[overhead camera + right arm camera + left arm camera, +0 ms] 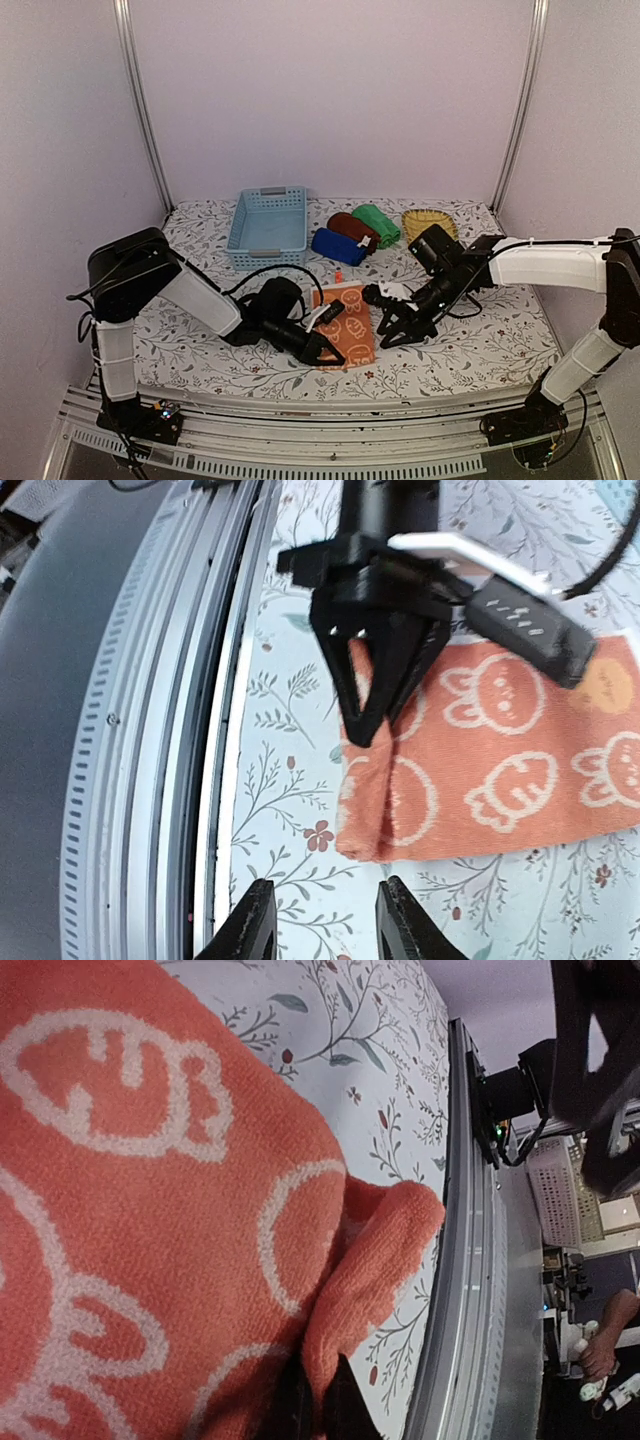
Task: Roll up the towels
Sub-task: Roll the towel at the center of the board.
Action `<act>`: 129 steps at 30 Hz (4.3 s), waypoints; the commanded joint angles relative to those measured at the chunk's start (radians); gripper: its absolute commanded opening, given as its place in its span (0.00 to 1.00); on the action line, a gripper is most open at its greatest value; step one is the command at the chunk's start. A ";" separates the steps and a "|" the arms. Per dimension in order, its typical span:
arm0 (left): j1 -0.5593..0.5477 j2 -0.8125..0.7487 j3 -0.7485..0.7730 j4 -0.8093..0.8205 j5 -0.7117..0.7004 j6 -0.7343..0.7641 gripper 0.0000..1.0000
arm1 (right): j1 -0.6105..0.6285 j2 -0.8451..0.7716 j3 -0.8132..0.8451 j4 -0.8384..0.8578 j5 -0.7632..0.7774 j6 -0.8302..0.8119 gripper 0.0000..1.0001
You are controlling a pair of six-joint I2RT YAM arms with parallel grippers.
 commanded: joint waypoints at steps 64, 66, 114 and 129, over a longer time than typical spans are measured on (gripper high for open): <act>-0.401 -0.334 -0.223 0.044 -0.942 0.836 0.43 | 0.037 0.718 0.397 -0.418 -0.199 -0.139 0.06; -0.397 -0.267 -0.167 0.027 -0.937 0.880 0.42 | 0.033 0.728 0.413 -0.431 -0.211 -0.145 0.06; -0.038 0.022 -0.004 -0.093 -0.010 0.043 0.00 | 0.092 -0.033 -0.067 0.147 0.266 -0.042 0.34; -0.009 0.050 -0.025 -0.041 0.018 -0.013 0.00 | 0.254 0.181 -0.096 0.352 0.435 -0.116 0.39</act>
